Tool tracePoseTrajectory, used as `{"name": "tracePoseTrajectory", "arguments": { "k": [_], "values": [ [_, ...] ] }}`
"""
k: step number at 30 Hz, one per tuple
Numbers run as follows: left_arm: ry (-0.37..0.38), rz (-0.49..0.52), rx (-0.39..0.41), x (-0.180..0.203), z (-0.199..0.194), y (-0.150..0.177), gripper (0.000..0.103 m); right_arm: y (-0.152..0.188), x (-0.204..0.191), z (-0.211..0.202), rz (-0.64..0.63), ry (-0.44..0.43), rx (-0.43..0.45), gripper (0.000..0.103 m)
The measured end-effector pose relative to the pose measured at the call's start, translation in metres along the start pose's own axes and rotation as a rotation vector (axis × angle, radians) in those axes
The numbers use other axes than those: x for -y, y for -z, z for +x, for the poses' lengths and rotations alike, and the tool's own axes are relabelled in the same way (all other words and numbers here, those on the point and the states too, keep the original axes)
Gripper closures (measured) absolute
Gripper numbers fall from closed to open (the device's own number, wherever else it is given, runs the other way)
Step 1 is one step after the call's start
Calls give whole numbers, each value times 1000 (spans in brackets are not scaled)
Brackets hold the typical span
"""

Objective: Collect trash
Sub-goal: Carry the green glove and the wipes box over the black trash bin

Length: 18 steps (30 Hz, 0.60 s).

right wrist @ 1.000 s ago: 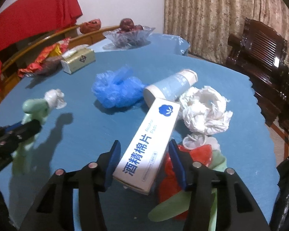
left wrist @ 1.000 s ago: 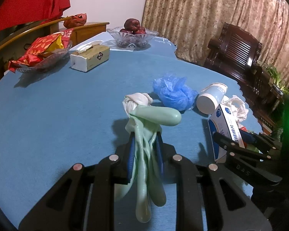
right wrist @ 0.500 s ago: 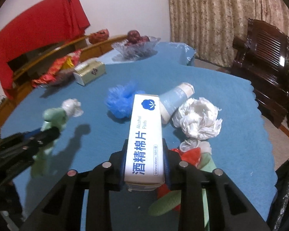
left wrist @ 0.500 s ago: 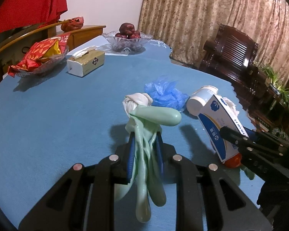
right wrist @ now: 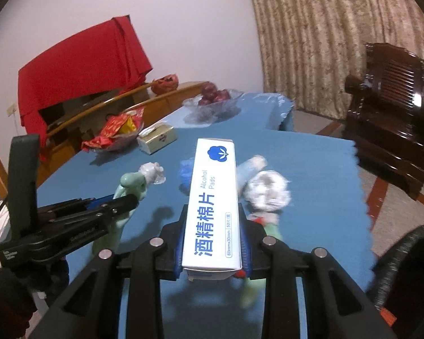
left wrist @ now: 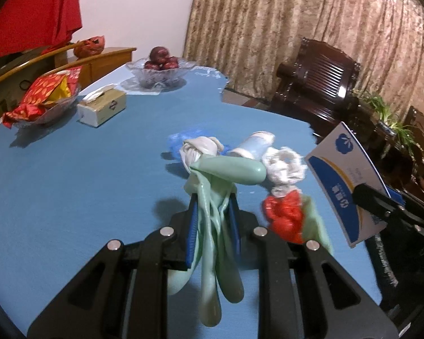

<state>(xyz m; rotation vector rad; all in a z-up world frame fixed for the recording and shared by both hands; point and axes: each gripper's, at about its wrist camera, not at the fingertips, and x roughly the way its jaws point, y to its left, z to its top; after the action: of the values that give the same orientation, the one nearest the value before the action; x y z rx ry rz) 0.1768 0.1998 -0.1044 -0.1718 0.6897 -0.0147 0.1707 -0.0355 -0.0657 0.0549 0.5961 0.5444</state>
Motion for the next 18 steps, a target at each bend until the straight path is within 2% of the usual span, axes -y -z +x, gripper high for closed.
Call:
{"name": "tracePoseTrajectory", "arguments": {
  "k": [10,18],
  "values": [
    [120,84,23,75,-13,-2,84,6,64,-66,79,149,55,72],
    [239,160,27,151,-17,7,84,30,114,-115,144,282,68,72]
  ]
}}
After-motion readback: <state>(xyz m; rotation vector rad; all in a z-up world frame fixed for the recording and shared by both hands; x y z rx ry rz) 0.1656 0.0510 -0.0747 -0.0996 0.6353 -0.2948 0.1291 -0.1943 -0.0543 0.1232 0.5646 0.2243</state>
